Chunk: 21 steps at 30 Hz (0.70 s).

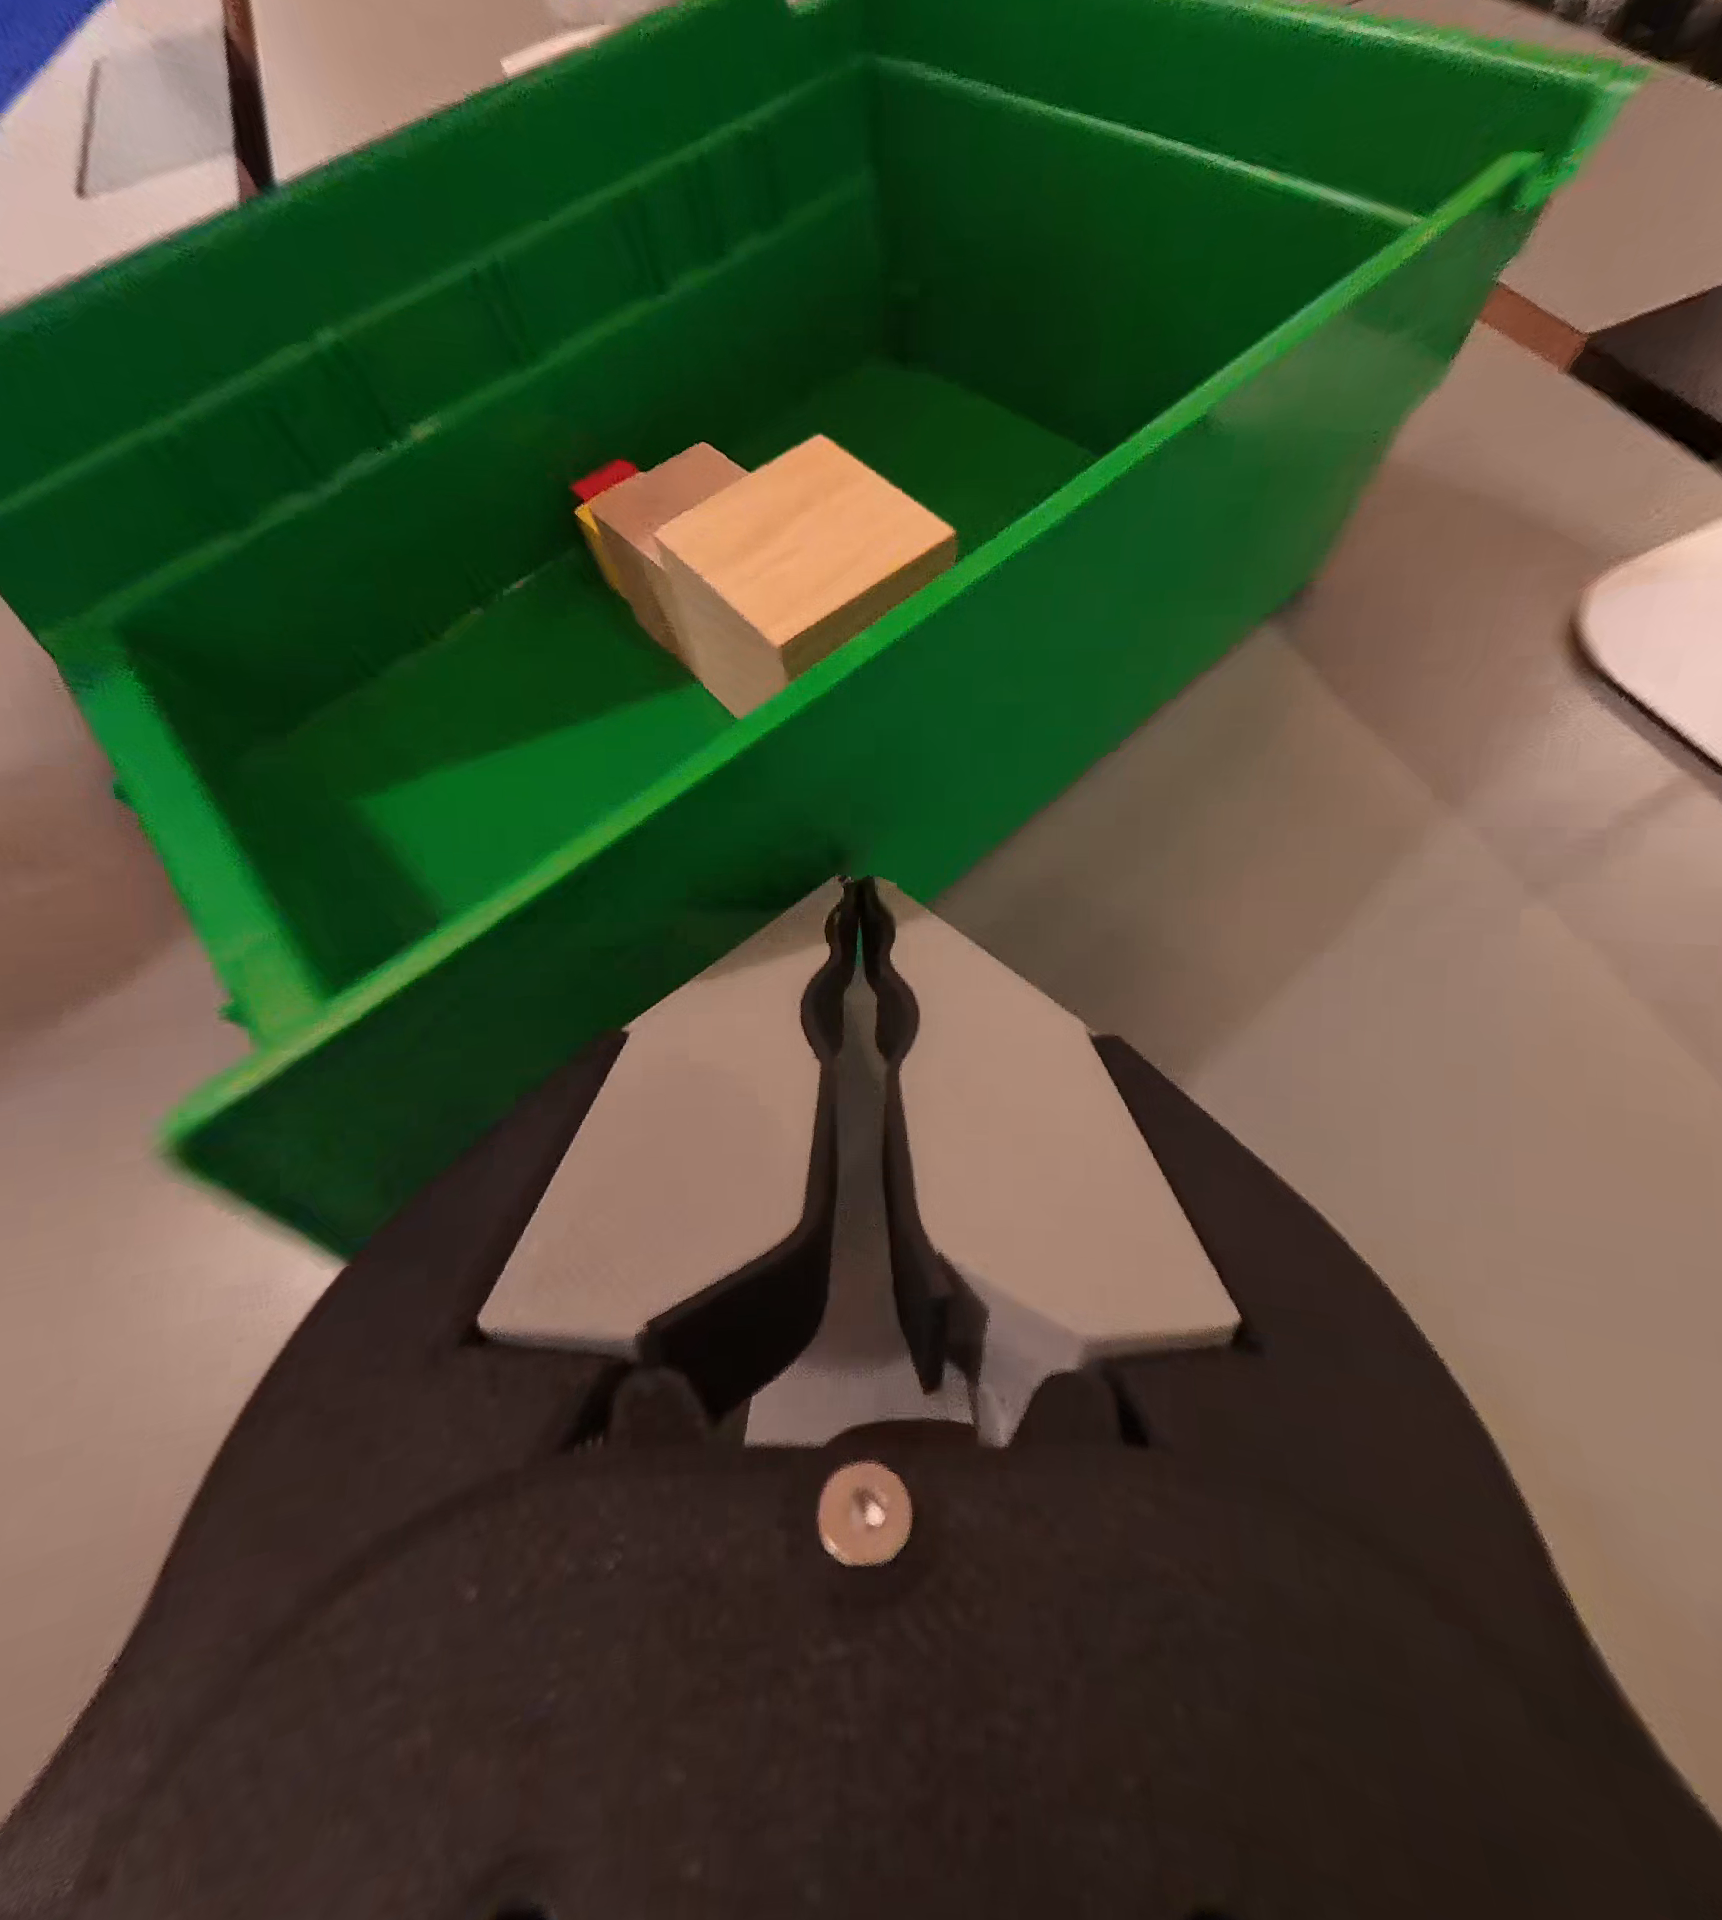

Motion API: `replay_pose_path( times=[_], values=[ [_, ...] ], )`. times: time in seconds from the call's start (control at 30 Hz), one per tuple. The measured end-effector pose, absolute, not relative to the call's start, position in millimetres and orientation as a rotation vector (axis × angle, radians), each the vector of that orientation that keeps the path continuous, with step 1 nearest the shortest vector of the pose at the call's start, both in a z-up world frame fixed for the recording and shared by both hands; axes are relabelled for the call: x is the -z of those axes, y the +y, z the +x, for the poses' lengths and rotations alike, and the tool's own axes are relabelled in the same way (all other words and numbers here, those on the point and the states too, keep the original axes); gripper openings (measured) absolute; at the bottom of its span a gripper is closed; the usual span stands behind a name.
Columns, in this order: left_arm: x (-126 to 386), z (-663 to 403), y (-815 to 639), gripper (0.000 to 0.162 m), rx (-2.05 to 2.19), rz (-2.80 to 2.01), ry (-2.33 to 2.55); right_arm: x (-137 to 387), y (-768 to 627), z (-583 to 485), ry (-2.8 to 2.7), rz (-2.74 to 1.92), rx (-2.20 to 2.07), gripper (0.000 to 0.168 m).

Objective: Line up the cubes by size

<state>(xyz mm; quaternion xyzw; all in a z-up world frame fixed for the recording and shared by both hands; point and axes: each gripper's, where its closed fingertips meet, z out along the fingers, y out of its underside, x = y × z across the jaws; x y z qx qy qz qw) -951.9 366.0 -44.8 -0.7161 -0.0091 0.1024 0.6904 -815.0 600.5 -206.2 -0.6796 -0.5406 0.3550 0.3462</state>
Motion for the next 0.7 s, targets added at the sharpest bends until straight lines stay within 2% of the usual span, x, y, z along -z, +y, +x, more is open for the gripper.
replay_pose_path(
  times=[0.17,0.27,0.47,0.7],
  values=[
    [45,-948,367,0.003,-0.275,-1.612,-0.008,217,584,-880,-1.463,-1.768,-0.878,0.0],
    [39,-940,360,0.003,-0.268,-1.601,0.021,199,584,-874,-1.458,-1.753,-0.82,0.0],
    [42,-868,356,0.003,-0.221,-1.62,0.235,155,568,-772,-1.491,-1.686,-0.808,0.005],
    [63,-709,378,0.003,0.051,-1.61,0.614,88,560,-620,-1.289,-1.606,-0.74,0.008]
  ],
)
